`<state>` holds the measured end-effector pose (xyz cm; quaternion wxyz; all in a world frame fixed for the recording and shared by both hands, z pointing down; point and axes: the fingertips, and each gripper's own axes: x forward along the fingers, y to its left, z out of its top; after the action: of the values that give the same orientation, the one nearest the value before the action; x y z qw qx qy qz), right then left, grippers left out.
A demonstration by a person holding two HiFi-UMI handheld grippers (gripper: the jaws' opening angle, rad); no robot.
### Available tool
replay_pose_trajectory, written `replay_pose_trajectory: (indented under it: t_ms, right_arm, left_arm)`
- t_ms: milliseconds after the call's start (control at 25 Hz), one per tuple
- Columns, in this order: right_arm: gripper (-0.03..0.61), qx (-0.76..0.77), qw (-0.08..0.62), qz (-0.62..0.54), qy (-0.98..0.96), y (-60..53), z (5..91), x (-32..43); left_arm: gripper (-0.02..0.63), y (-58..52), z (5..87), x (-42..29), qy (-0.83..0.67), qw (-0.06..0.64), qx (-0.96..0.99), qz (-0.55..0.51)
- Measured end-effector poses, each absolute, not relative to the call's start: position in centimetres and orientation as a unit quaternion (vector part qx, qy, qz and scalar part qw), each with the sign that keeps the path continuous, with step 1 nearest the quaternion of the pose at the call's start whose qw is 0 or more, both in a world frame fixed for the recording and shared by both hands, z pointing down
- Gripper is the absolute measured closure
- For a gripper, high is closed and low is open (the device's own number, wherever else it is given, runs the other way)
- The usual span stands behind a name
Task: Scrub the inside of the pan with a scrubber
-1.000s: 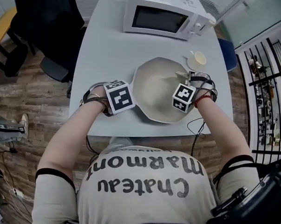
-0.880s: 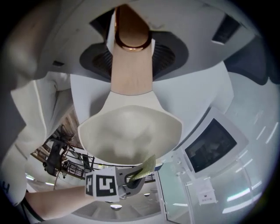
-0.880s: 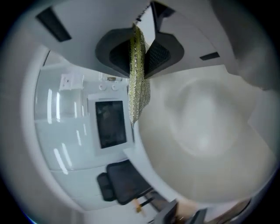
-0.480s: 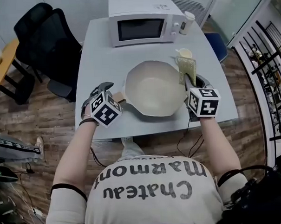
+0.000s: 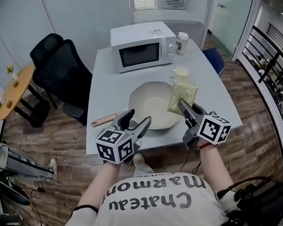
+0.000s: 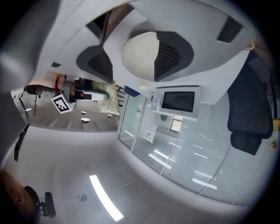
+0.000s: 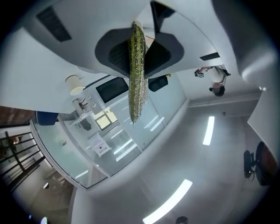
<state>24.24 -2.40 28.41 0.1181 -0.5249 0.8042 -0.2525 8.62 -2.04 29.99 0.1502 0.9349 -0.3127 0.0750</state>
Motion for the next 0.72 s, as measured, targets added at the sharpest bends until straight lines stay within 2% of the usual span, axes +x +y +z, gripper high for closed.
replay_pose_trajectory:
  t_ms: [120,240,360,480,720]
  right_arm:
    - [0.523,-0.514,0.139,-0.243,0.811,-1.1,27.1,24.4]
    - [0.523,-0.523,0.092,-0.201,0.823,-0.1,26.6,24.2]
    - [0.523,-0.538,0.061,-0.179,0.822,0.4,26.9,24.4]
    - [0.523,-0.544,0.050,-0.182,0.817,0.7,27.7,24.5]
    - [0.523,-0.549,0.037,-0.197,0.811,2.4,29.3,25.1]
  left_arm:
    - [0.304,-0.6,30.4,9.6,-0.303,0.154,0.937,0.080]
    - [0.313,0.9,30.4,11.1,-0.282,0.161,0.943,0.071]
    - [0.314,2.1,30.2,12.4,-0.269,0.130,0.950,0.086]
    - [0.314,2.6,29.5,12.6,-0.274,0.109,0.951,0.090]
    - [0.314,3.3,29.1,13.1,-0.287,0.116,0.947,0.087]
